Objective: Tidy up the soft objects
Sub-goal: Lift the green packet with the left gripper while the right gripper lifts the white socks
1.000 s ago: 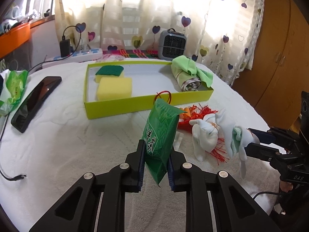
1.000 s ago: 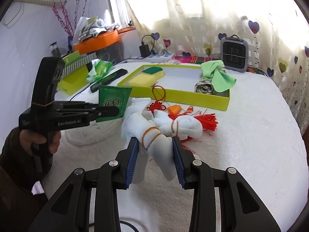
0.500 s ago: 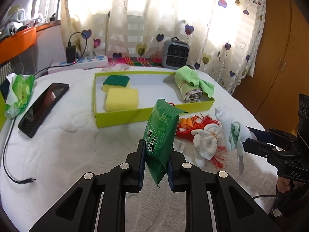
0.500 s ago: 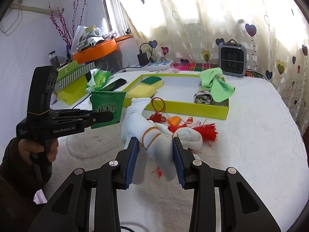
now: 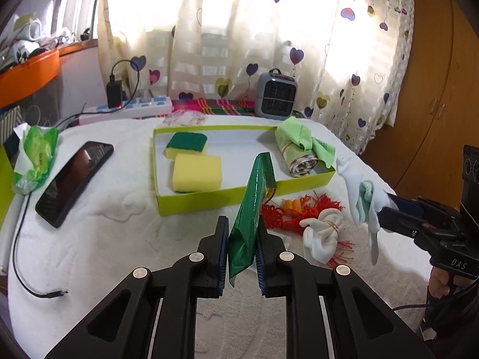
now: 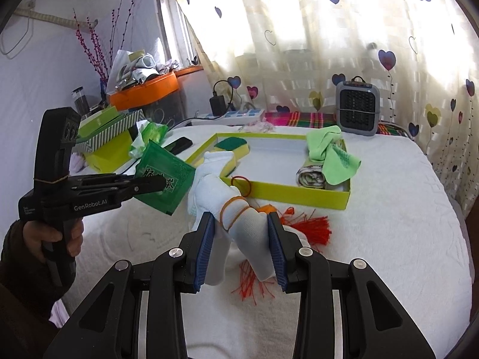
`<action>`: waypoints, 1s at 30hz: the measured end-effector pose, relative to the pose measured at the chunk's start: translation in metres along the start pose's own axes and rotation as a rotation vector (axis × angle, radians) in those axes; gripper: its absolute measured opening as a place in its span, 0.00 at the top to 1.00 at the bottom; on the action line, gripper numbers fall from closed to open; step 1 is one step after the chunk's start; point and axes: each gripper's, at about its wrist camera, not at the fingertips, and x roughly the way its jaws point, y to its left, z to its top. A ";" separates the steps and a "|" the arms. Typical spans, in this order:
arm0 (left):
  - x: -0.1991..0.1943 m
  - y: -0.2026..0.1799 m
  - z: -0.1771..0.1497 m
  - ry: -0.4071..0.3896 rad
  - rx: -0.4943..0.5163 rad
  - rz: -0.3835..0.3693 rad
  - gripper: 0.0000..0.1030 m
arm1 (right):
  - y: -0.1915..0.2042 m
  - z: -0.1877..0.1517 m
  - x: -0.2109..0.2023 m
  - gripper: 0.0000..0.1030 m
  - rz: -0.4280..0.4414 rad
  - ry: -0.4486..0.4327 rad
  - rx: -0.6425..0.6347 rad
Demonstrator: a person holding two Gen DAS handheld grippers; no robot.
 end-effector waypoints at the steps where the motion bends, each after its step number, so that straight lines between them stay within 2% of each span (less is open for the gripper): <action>1: 0.001 -0.001 0.000 0.001 0.000 0.000 0.85 | -0.001 0.000 0.000 0.64 0.000 -0.001 0.005; 12: 0.000 0.001 0.013 -0.026 -0.012 -0.007 0.86 | -0.008 0.009 0.001 0.64 -0.018 -0.019 0.020; 30: 0.021 0.001 0.045 -0.035 0.003 -0.006 0.86 | -0.026 0.040 0.029 0.64 -0.060 -0.024 0.049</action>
